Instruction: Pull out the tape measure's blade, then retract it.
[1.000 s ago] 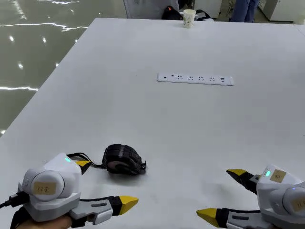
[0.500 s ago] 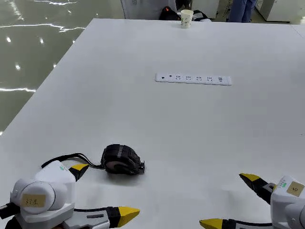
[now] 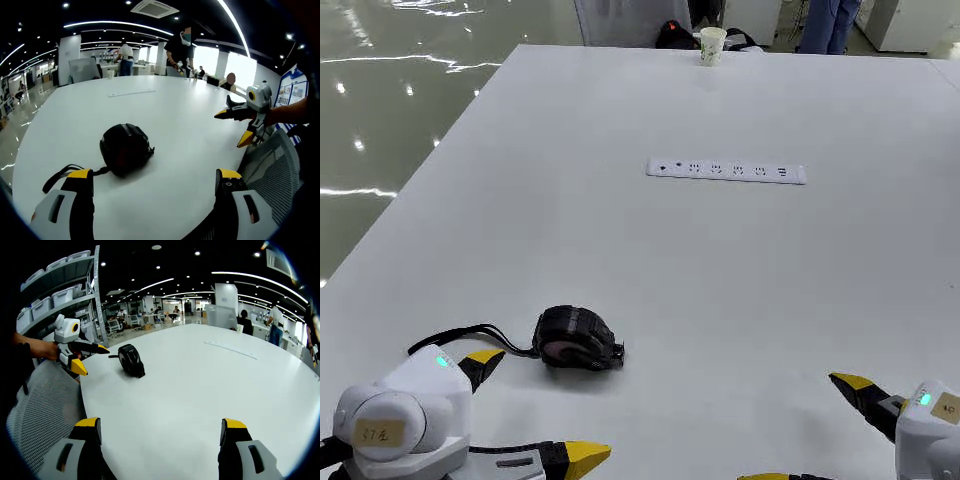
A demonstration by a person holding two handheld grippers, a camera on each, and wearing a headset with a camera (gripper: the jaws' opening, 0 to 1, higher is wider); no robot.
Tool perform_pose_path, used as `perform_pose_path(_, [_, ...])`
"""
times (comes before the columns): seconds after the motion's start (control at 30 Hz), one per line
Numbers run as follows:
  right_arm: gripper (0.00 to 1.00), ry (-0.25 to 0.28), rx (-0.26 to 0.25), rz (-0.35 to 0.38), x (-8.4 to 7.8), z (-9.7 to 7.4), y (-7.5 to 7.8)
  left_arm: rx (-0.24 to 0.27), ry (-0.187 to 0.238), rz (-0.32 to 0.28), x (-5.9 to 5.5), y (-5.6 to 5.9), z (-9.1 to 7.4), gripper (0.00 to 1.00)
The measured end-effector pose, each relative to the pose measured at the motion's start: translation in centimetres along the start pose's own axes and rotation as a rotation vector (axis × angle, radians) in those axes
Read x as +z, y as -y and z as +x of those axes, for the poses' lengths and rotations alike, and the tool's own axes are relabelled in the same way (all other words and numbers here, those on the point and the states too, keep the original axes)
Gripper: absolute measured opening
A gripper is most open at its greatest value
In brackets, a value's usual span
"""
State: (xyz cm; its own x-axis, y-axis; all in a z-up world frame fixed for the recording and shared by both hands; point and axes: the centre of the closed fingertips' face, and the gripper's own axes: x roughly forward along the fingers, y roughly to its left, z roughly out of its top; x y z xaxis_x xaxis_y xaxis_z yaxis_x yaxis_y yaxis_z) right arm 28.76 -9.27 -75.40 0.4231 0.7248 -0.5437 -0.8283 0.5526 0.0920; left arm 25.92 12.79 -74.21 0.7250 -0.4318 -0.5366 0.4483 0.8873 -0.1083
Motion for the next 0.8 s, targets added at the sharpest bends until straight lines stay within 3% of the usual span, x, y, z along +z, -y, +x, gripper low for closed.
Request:
perform_pose_path(0.47, [0.99, 0.004, -0.002, 0.009, -0.11, -0.36, 0.15, 0.001, 0.002, 0.038, 0.25, -0.13, -0.45, 0.99])
perform_pose_path(0.8, [0.99, 0.002, -0.008, 0.013, -0.21, -0.57, 0.25, 0.005, 0.021, 0.012, 0.51, -0.60, -0.63, 0.99])
